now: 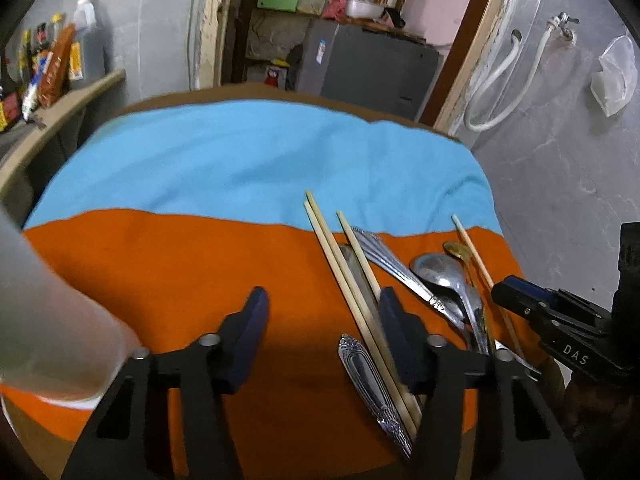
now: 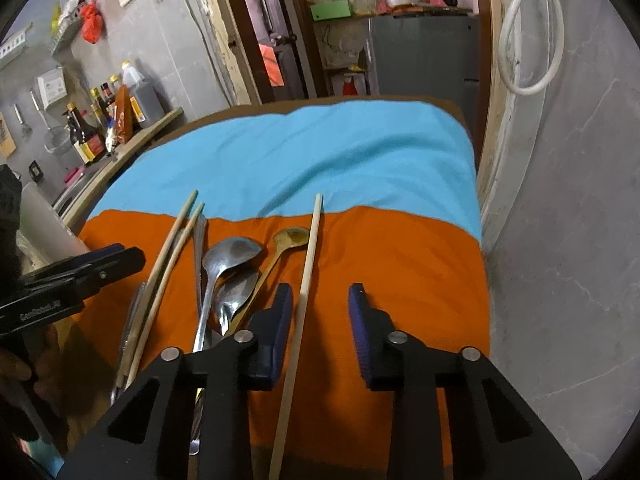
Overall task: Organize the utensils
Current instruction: 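Lower both tools toward the pile of chopsticks and spoons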
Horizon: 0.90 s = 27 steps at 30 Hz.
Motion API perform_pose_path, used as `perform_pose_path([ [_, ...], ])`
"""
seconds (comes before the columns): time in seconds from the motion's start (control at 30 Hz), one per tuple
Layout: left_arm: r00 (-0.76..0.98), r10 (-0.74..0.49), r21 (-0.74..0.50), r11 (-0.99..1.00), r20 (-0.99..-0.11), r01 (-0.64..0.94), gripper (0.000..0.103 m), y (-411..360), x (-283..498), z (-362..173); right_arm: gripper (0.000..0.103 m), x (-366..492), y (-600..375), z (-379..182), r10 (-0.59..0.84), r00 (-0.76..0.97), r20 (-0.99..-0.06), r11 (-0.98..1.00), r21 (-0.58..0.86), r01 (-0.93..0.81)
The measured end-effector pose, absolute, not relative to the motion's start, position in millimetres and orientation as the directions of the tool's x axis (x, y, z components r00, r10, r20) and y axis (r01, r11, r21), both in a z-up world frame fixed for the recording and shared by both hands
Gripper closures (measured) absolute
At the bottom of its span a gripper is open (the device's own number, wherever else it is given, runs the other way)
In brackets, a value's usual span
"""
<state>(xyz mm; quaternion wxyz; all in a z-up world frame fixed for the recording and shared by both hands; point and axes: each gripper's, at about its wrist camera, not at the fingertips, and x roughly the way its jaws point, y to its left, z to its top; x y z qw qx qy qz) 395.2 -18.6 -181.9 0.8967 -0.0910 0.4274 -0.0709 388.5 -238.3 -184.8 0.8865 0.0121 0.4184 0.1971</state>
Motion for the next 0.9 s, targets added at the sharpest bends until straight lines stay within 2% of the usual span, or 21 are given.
perform_pose_path([
  [0.13,0.622,-0.188,-0.204,0.978,-0.760,0.046,0.065,-20,400,-182,0.081,391,-239,-187,0.362,0.563,-0.743,0.922,0.194,-0.336],
  [0.4,0.623,-0.141,-0.146,0.988,-0.769,0.043,0.065,-29,408,-185,0.081,391,-235,-188,0.349,0.562,-0.750,0.926,0.181,-0.332],
  [0.5,0.613,-0.085,-0.067,0.996,-0.785,0.052,0.065,-42,412,-187,0.081,391,-234,-188,0.344,0.563,-0.751,0.927,0.175,-0.333],
  [0.6,0.604,-0.090,-0.051,0.995,-0.792,0.081,0.074,-51,417,-186,0.081,391,-233,-189,0.340,0.564,-0.752,0.928,0.170,-0.332],
  [0.7,0.566,-0.108,-0.072,0.994,-0.817,0.087,0.078,-50,426,-186,0.081,393,-232,-189,0.342,0.557,-0.756,0.927,0.177,-0.330],
  [0.77,0.534,-0.132,-0.115,0.991,-0.835,0.066,0.085,-41,433,-186,0.081,399,-229,-188,0.345,0.542,-0.766,0.926,0.186,-0.328],
  [0.9,0.489,-0.190,-0.200,0.979,-0.852,0.032,0.087,-28,444,-187,0.081,412,-214,-186,0.297,0.519,-0.801,0.935,0.134,-0.329],
])
